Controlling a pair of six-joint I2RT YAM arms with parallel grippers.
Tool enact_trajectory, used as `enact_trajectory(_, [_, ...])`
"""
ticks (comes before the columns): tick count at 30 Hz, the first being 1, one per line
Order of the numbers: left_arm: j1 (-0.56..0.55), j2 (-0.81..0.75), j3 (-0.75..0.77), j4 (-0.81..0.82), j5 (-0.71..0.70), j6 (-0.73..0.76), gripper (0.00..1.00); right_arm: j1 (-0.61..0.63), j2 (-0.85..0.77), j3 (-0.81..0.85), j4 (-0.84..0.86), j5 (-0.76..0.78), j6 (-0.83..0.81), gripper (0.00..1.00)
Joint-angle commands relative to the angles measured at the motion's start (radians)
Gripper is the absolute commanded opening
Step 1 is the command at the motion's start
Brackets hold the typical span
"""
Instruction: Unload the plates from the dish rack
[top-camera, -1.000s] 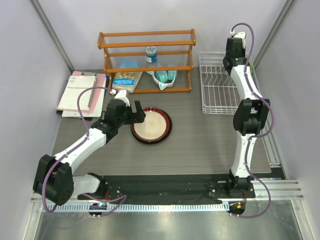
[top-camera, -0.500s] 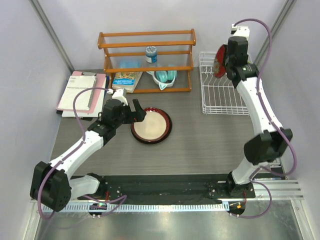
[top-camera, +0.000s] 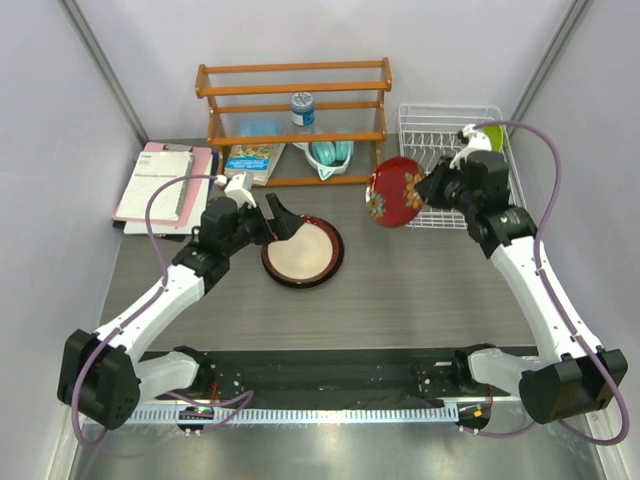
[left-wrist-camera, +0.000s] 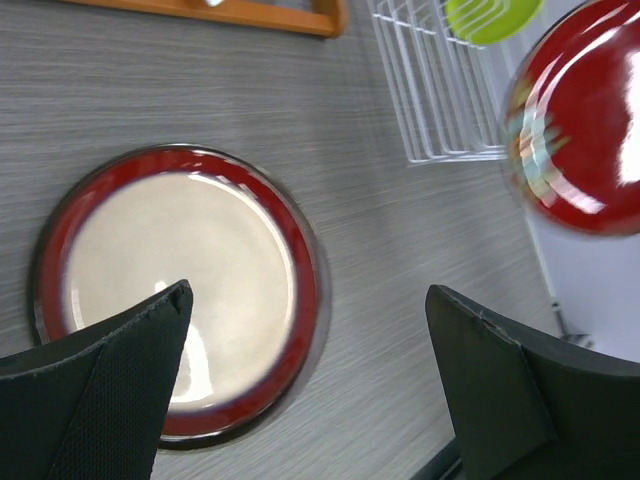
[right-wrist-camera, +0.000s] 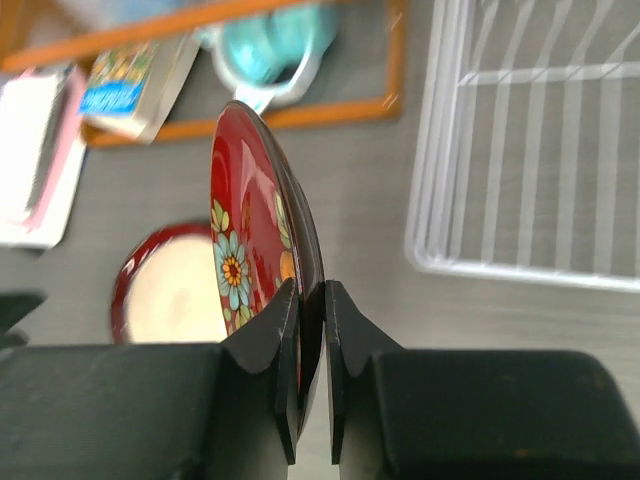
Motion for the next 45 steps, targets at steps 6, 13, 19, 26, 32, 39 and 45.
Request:
enact_trajectory(6, [-0.007, 0.109, -0.048, 0.311, 0.193, -0.159, 0.95, 0.039, -0.113, -0.246, 0.34, -0.347, 0.297, 0.01])
enact_trajectory(13, [-0.033, 0.176, -0.063, 0.412, 0.195, -0.212, 0.94, 0.137, -0.075, -0.332, 0.502, -0.358, 0.385, 0.01])
enact_trajectory(19, [-0.073, 0.221, -0.045, 0.477, 0.186, -0.235, 0.88, 0.203, -0.029, -0.355, 0.563, -0.337, 0.415, 0.01])
enact_trajectory(26, [-0.09, 0.229, -0.04, 0.494, 0.161, -0.241, 0.28, 0.224, -0.024, -0.366, 0.58, -0.334, 0.421, 0.01])
enact_trajectory(32, [-0.09, 0.213, -0.043, 0.466, 0.169, -0.223, 0.0, 0.223, -0.011, -0.37, 0.592, -0.354, 0.434, 0.01])
enact_trajectory(39, [-0.096, 0.163, -0.057, 0.422, 0.107, -0.181, 0.0, 0.224, -0.009, -0.38, 0.575, -0.323, 0.403, 0.3])
enact_trajectory(45, [-0.094, 0.086, 0.01, 0.152, -0.062, -0.048, 0.0, 0.223, -0.024, -0.343, 0.398, -0.142, 0.287, 0.71])
